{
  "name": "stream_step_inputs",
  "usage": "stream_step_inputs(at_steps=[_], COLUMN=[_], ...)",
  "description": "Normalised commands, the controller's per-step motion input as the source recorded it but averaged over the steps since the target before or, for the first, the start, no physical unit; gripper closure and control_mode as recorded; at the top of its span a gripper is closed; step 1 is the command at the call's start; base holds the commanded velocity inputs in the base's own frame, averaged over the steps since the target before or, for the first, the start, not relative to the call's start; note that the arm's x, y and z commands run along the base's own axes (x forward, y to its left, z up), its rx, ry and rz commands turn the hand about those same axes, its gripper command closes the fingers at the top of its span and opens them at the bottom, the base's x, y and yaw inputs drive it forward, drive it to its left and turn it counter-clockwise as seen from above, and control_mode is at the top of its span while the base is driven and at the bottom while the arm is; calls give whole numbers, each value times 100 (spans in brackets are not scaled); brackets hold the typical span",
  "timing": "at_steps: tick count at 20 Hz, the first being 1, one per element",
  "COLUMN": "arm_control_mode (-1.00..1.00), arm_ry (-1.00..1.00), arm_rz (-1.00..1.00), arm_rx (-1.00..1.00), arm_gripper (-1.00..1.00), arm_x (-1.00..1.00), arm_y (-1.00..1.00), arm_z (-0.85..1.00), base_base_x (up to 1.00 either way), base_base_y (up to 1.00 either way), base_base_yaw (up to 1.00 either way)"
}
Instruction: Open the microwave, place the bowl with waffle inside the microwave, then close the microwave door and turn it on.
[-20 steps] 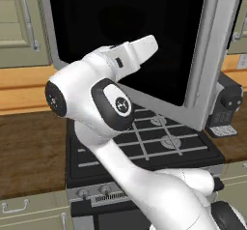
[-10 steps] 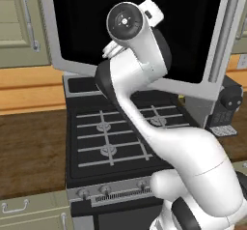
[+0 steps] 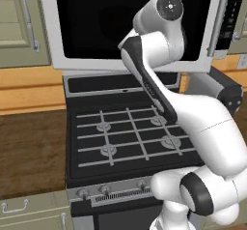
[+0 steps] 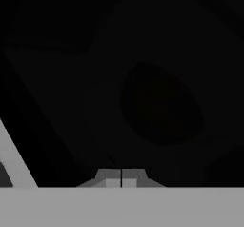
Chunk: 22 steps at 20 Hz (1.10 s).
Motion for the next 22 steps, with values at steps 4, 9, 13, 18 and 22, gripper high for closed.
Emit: stream_step_inputs(at_steps=[4,9,13,18,22], arm_control_mode=[-100,-100,-100,-100,-100], arm_ry=[0,2,11,2,-2], arm_rz=[23,11,0,-5,3], arm_rx=[5,9,3,0,3], arm_gripper=[100,100,100,100,100], arm_x=[100,100,100,44,-94], arm_y=[-50,-33,-13,-15,-65], arm_z=[-15,-4,-27,-25,0], base_base_x=[0,0,0,0,0], base_base_y=[0,0,0,0,0], base_base_yaw=[0,0,0,0,0])
